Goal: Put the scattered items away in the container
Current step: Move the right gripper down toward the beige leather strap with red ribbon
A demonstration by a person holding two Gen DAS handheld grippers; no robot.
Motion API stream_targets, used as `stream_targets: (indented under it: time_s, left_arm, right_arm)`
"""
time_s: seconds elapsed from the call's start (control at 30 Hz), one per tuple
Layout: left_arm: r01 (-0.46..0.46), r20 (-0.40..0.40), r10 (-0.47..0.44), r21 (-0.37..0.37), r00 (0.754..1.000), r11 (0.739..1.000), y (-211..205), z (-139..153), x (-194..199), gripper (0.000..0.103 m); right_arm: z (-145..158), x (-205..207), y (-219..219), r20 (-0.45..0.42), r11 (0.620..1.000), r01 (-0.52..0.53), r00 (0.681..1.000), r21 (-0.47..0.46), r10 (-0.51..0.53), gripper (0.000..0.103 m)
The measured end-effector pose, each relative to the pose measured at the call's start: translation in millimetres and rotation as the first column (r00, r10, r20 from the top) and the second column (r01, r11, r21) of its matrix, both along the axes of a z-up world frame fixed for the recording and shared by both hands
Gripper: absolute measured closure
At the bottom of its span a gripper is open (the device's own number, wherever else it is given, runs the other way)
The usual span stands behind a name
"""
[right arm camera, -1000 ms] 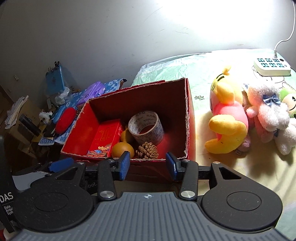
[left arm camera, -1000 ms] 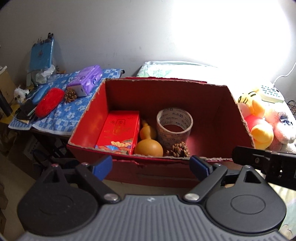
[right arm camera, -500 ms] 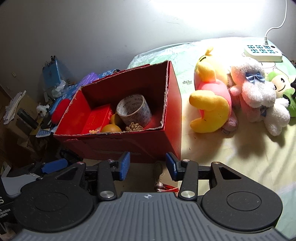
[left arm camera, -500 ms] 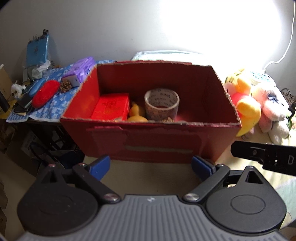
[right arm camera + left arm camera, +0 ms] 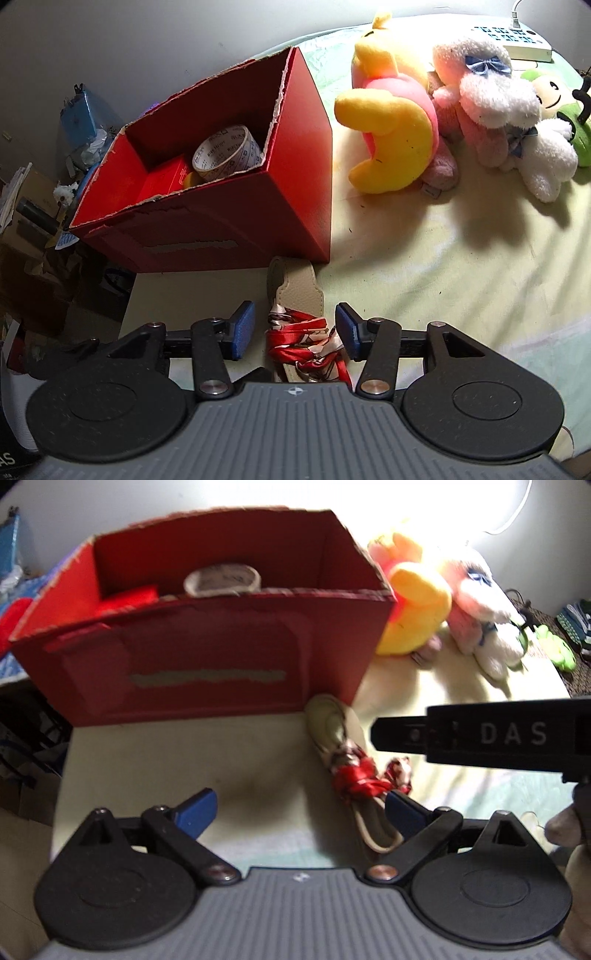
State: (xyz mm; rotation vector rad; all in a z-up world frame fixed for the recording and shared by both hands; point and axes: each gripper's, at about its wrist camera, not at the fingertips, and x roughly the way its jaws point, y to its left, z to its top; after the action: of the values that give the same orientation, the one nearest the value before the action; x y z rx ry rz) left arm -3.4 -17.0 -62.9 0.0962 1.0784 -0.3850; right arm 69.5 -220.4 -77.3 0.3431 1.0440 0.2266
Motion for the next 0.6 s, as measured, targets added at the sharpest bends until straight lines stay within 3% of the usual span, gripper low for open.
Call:
stream_targets:
  time_s: [0.27,0.47,0.53,0.6]
  left_arm:
    - [-0.010,-0.068,0.007,-0.046,0.998,0.999,-8.4,-19.5,9.2,0.006]
    - [0.013,-0.097,-0.019,-0.063,0.995,0.998,-18.7,-27.6,15.5,0.017]
    - [0.029,-0.101,-0.036,-0.071,0.994,0.997,-22.2,-28.5,17.2,0.027]
    - [0.037,-0.111,-0.044,-0.066,0.993,0.997,-26.0,-31.5,18.3,0.026]
  right_arm:
    - [-16.2,4.3,-5.2,-0.064,1.000,0.000,0.998,-0.001,0.000,0.046]
    - [-26.0,10.1,-5.2,-0.098,1.000,-0.011,0.995,-0.004,0.010,0.042]
    - [-28.3,12.9,-5.6,-0.109,1.000,-0.012,0.994,0.018,0.014,0.041]
    - [-29.2,15.1,-4.8,-0.114,0.999,-0.018,0.993,0.028,0.021,0.041]
